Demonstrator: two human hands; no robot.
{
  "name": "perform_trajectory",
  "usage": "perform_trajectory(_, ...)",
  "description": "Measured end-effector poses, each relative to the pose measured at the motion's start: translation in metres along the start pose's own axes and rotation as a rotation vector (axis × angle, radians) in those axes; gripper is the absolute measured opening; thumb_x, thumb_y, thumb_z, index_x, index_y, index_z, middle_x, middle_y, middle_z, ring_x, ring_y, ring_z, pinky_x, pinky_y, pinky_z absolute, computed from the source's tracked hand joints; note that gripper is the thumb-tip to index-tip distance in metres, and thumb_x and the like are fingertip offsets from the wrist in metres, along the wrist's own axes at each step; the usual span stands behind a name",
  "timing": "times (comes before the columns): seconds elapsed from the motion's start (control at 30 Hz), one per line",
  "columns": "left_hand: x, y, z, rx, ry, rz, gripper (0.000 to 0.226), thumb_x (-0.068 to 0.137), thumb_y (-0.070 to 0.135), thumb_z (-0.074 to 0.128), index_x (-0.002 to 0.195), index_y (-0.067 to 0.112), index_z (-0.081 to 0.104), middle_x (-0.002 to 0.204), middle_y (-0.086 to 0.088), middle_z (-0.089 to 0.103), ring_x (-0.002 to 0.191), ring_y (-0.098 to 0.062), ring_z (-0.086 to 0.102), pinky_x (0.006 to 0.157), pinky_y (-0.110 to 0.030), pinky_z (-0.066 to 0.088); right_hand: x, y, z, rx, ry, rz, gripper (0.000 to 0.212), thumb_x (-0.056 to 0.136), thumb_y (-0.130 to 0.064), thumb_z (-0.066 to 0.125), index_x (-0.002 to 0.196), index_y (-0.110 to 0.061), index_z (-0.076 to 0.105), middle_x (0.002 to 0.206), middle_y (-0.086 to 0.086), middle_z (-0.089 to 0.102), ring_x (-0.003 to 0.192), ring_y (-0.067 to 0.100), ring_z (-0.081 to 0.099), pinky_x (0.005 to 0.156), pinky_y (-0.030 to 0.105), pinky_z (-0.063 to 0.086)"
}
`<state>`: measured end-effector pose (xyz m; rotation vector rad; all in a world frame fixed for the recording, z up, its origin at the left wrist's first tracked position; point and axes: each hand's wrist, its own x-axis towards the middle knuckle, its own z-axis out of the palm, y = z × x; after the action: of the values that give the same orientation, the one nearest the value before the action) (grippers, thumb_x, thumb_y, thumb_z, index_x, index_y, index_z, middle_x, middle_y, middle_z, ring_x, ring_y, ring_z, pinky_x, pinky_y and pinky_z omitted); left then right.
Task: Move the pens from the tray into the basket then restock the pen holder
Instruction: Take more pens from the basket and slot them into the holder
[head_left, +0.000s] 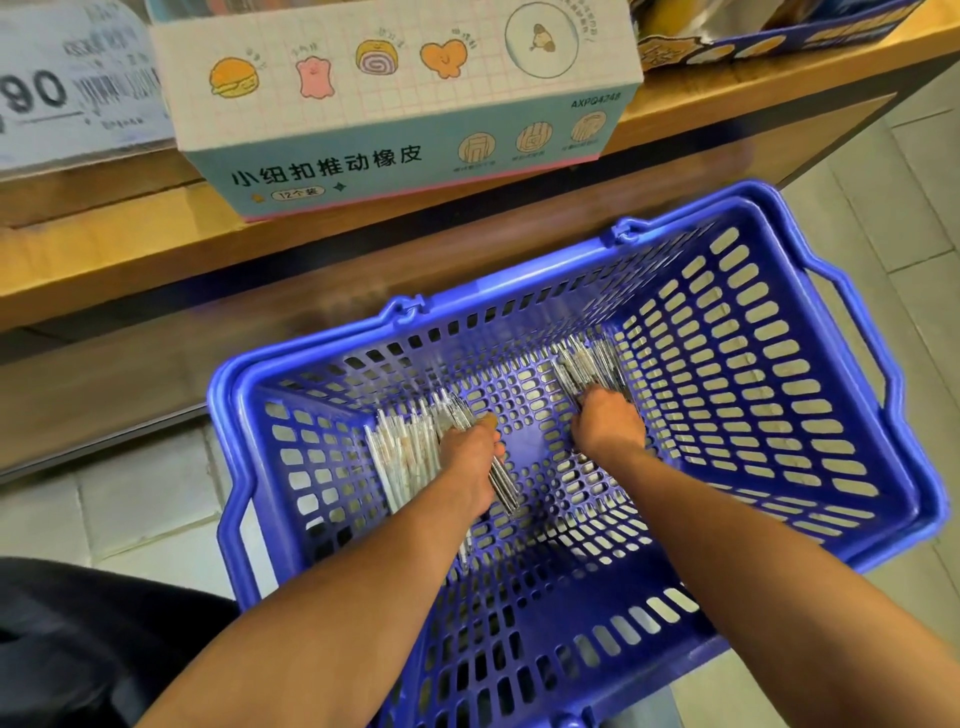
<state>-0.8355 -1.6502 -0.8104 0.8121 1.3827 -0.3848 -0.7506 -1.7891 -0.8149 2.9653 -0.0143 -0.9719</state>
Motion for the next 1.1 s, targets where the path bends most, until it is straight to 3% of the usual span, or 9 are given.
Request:
perform_trajectory(0.17, -0.002, 0.004, 0.000, -0.033, -0.036, 0.004, 0.057, 0.094, 0.024, 0.067, 0.141, 0.003, 0.043, 0.086, -0.007, 0.061, 0.082, -0.022, 0.059, 0.093, -0.043, 0.054, 0.001, -0.001, 0.004, -0.013, -0.053, -0.030, 0.023, 0.092, -0.017, 0.059, 0.111, -0.004, 0.057, 0.106, 0.015, 0.066, 0.101, 0.033, 0.063, 0.082, 0.038, 0.051)
perform_trajectory(0.3, 0.000, 0.002, 0.002, -0.009, -0.040, 0.031, 0.078, 0.089, 0.028, 0.073, 0.151, 0.005, 0.030, 0.091, -0.005, 0.063, 0.097, -0.024, 0.064, 0.105, -0.052, 0.046, -0.001, -0.007, -0.006, 0.389, -0.236, -0.160, 0.012, 0.088, -0.019, 0.069, 0.092, -0.012, 0.059, 0.084, 0.004, 0.062, 0.079, 0.022, 0.061, 0.073, 0.030, 0.050)
perform_trajectory(0.4, 0.001, 0.000, 0.004, -0.028, -0.053, 0.040, 0.090, 0.084, 0.033, 0.078, 0.153, 0.008, 0.026, 0.094, -0.004, 0.065, 0.086, -0.019, 0.064, 0.104, -0.050, 0.047, -0.012, -0.017, -0.016, 0.677, -0.454, -0.272, 0.012, 0.083, -0.009, 0.073, 0.090, -0.008, 0.063, 0.068, 0.000, 0.065, 0.062, 0.016, 0.058, 0.063, 0.027, 0.050)
perform_trajectory(0.53, -0.002, 0.003, 0.004, -0.086, -0.126, 0.036, 0.119, 0.065, 0.047, 0.086, 0.157, 0.019, 0.016, 0.147, -0.015, 0.050, 0.129, -0.034, 0.053, 0.110, -0.057, 0.039, -0.020, -0.027, -0.022, 0.783, -0.593, -0.335, 0.020, 0.078, -0.008, 0.078, 0.094, 0.000, 0.068, 0.081, 0.008, 0.072, 0.065, 0.016, 0.060, 0.067, 0.029, 0.052)
perform_trajectory(0.6, -0.002, 0.004, 0.006, -0.109, -0.136, 0.058, 0.122, 0.062, 0.043, 0.087, 0.157, 0.014, 0.016, 0.146, -0.018, 0.051, 0.131, -0.035, 0.051, 0.112, -0.054, 0.038, -0.022, -0.030, -0.020, 0.768, -0.582, -0.350, 0.020, 0.076, -0.010, 0.081, 0.090, -0.001, 0.069, 0.082, 0.011, 0.072, 0.065, 0.017, 0.061, 0.068, 0.027, 0.054)
perform_trajectory(0.7, 0.004, 0.001, 0.005, -0.077, -0.054, 0.092, 0.099, 0.080, 0.025, 0.082, 0.155, 0.008, 0.019, 0.122, -0.018, 0.066, 0.116, -0.033, 0.061, 0.107, -0.053, 0.044, -0.022, -0.030, -0.016, 0.831, -0.594, -0.346, 0.013, 0.079, -0.019, 0.079, 0.082, -0.009, 0.070, 0.079, 0.005, 0.074, 0.062, 0.014, 0.065, 0.061, 0.023, 0.053)
perform_trajectory(0.8, 0.008, 0.001, 0.004, -0.070, -0.001, 0.048, 0.072, 0.089, 0.016, 0.070, 0.150, 0.004, 0.034, 0.080, -0.010, 0.063, 0.087, -0.025, 0.058, 0.108, -0.055, 0.043, -0.012, -0.022, -0.011, 0.844, -0.414, -0.235, 0.014, 0.086, -0.026, 0.073, 0.077, -0.015, 0.069, 0.077, 0.003, 0.072, 0.061, 0.014, 0.064, 0.061, 0.028, 0.053)
perform_trajectory(0.9, 0.005, 0.004, 0.002, -0.064, -0.019, 0.037, 0.059, 0.094, 0.015, 0.066, 0.145, 0.000, 0.041, 0.069, -0.007, 0.057, 0.070, -0.022, 0.053, 0.095, -0.044, 0.048, 0.003, -0.004, -0.007, 0.451, 0.005, -0.077, 0.013, 0.091, -0.020, 0.065, 0.102, -0.014, 0.065, 0.097, 0.007, 0.068, 0.085, 0.024, 0.064, 0.078, 0.034, 0.054)
perform_trajectory(1.1, 0.002, 0.007, 0.001, -0.072, -0.040, 0.040, 0.044, 0.094, 0.014, 0.067, 0.132, -0.001, 0.052, 0.067, -0.006, 0.055, 0.056, -0.017, 0.048, 0.064, -0.034, 0.046, 0.008, 0.006, 0.003, 0.144, 0.079, -0.044, 0.023, 0.094, -0.010, 0.055, 0.117, -0.010, 0.049, 0.102, 0.014, 0.065, 0.093, 0.031, 0.062, 0.076, 0.036, 0.049)
